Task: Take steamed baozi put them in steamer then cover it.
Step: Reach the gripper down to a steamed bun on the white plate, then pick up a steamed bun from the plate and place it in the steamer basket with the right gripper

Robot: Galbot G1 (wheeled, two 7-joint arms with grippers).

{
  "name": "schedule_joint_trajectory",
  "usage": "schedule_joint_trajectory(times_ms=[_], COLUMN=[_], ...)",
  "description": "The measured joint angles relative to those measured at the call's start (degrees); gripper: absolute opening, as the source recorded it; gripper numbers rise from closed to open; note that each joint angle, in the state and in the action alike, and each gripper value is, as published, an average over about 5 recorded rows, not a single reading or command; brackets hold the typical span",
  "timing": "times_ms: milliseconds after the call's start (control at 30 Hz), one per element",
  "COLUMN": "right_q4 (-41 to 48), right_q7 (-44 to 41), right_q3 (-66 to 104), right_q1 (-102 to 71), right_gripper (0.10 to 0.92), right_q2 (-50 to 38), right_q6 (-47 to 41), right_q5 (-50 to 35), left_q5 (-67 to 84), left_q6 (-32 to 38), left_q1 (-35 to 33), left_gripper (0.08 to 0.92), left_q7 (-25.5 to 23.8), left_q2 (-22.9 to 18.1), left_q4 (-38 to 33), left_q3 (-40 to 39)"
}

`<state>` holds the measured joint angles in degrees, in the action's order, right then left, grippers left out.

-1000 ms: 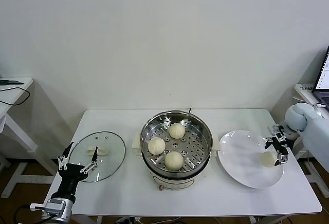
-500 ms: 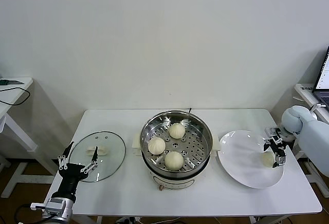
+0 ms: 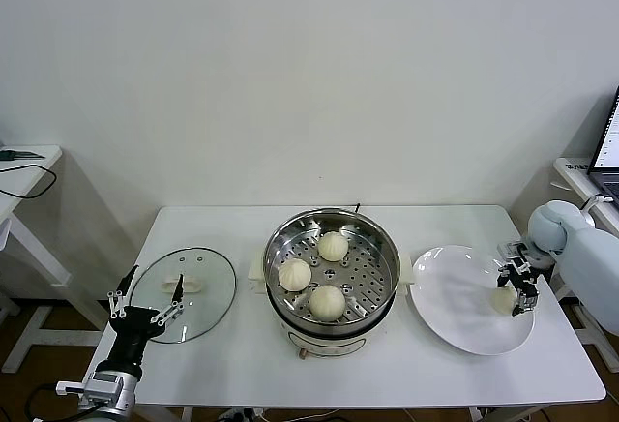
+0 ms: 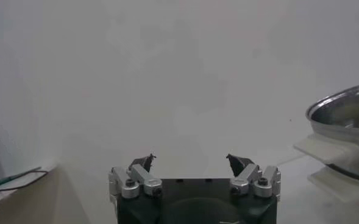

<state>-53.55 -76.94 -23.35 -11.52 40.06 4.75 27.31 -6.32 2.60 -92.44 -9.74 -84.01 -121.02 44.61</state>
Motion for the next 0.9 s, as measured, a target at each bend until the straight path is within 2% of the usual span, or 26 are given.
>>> schedule_joint_trajectory(times_ms=[433,900], right_q4=[-4.36,-21.02], right_q7=[-1.44,-1.24], right_q3=[-3.76,-26.05], right_q1=[3.19,25.83], right_gripper=[0.682,0.679], right_q2=[-3.44,-13.60], right_q6=[-2.29,-11.06], right_q5=[-5.00,-24.71], left_q5=[-0.02,0.16], left_q6=[-0.11,-0.11], left_q1=[-0.09,0.30], left_gripper=[0.823,0.823], left_q7=[0.18,0.22], left_q2=[-0.15,0.26], left_q4=[-0.85,-1.45], left_q3=[-0.50,-1.06])
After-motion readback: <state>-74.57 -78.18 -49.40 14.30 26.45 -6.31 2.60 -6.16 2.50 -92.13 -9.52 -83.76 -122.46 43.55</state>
